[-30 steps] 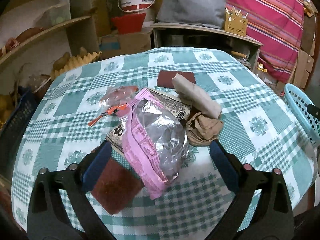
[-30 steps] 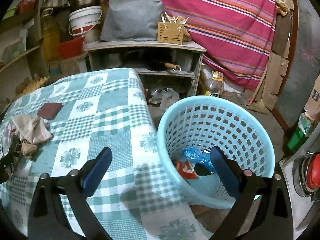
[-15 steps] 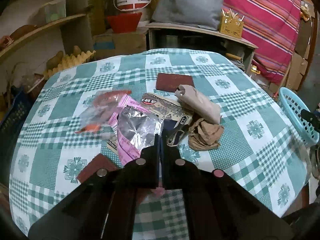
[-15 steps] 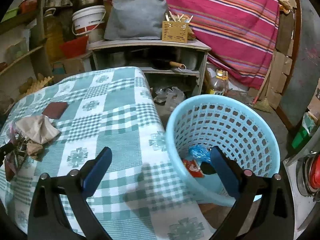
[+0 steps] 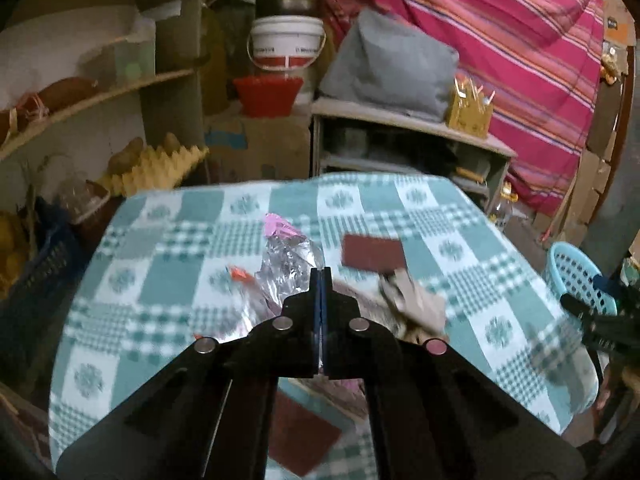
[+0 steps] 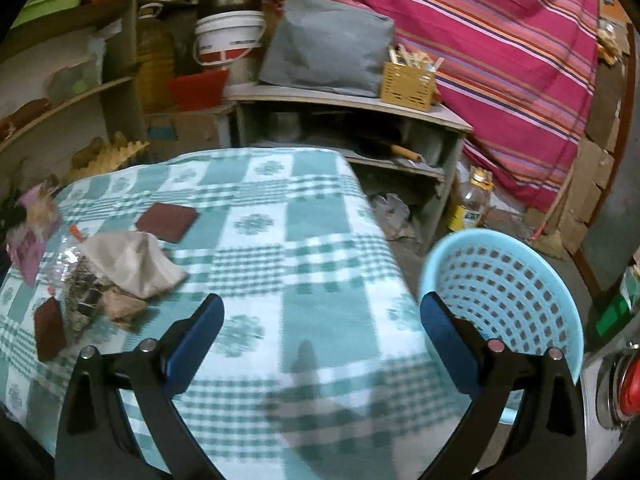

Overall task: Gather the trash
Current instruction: 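Grasp the clear plastic packet with the left tool while the right tool grasps the tissue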

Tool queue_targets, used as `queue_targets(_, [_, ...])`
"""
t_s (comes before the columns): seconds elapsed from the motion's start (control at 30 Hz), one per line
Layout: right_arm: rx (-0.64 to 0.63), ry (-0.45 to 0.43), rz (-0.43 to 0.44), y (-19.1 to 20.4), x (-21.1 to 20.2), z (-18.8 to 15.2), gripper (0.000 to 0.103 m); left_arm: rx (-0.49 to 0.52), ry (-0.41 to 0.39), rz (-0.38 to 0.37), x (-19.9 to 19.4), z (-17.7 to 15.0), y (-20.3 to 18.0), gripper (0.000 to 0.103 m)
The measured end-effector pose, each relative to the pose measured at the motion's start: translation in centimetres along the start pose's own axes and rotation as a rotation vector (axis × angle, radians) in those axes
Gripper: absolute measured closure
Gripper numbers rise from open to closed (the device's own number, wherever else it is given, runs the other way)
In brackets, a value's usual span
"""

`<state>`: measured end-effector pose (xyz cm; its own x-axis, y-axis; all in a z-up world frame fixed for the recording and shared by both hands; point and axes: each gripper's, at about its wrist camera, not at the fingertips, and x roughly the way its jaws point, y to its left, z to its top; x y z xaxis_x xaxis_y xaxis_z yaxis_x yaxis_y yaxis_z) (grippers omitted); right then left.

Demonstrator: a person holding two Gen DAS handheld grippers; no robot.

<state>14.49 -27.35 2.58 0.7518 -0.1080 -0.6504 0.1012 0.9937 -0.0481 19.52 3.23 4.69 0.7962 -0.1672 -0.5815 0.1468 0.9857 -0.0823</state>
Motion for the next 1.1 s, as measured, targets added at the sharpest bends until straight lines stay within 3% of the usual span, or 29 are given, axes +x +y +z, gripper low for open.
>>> queue_targets(0.53, [-0.184,0.032,0.139,13.2,2.9,0.4,0.007,-0.067,0.006,0.002,2.2,-0.2,5.1,0.103])
queue_targets(0.87, [-0.245,0.044,0.115,17.5,5.7,1.3,0.008,-0.063,0.015,0.04,3.1,-0.5,6.0,0.103])
queue_targets(0.9, [-0.24,0.045,0.116,17.4,5.9,1.4,0.011,-0.064,0.015,0.041,3.1,-0.5,6.1,0.103])
queue_targets(1.03, [-0.229,0.068,0.145,17.0,6.5,1.9,0.048,-0.067,0.019,0.043,3.4,-0.4,6.2,0.103])
queue_targets(1.1, [-0.217,0.077,0.168,16.6,6.7,2.1,0.055,-0.067,0.022,0.043,3.6,-0.4,6.1,0.103])
